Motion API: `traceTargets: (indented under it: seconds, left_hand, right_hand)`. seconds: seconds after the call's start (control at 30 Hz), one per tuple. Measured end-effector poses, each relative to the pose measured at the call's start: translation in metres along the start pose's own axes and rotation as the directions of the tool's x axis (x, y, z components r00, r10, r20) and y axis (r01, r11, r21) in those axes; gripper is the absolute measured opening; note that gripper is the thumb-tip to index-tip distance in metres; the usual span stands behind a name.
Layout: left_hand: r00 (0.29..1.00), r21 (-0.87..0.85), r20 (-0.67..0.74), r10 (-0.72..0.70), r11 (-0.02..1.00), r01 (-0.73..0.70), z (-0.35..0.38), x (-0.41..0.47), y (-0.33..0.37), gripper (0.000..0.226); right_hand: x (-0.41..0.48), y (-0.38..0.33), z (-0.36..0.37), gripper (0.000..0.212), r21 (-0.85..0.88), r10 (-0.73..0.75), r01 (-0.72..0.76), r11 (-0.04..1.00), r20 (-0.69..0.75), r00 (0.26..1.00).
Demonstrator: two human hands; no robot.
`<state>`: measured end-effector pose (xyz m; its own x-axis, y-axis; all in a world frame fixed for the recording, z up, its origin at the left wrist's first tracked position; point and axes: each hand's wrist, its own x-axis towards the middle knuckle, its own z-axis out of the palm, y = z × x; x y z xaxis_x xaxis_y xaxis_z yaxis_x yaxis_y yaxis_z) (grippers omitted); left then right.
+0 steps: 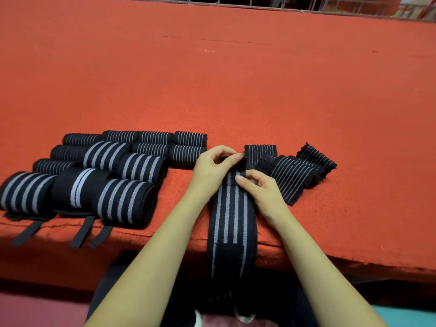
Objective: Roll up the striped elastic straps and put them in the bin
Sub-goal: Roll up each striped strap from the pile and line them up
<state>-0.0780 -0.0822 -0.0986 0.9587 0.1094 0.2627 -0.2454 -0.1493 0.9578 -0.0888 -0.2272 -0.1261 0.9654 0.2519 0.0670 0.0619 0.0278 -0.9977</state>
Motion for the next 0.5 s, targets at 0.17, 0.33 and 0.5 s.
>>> traceTargets:
  seconds: [0.17,0.33,0.5]
  left_hand:
    - [0.997,-0.107,0.038,-0.063,0.992,0.067,-0.002,-0.014,-0.003,0.027]
    - [0.968,-0.429,0.061,-0.242,0.870,0.245,-0.005,-0.023,-0.014,0.023]
    - [0.972,-0.478,-0.003,-0.237,0.854,0.207,-0.005,-0.028,-0.019,0.017]
  right_hand:
    - [0.001,0.002,0.000,0.010,0.048,0.034,-0.033,0.998,-0.014,0.999]
    - [-0.001,0.002,-0.001,0.013,-0.039,0.010,-0.011,0.999,-0.005,1.000]
    - [0.000,0.004,0.000,0.015,-0.042,-0.003,0.004,0.999,0.020,1.000]
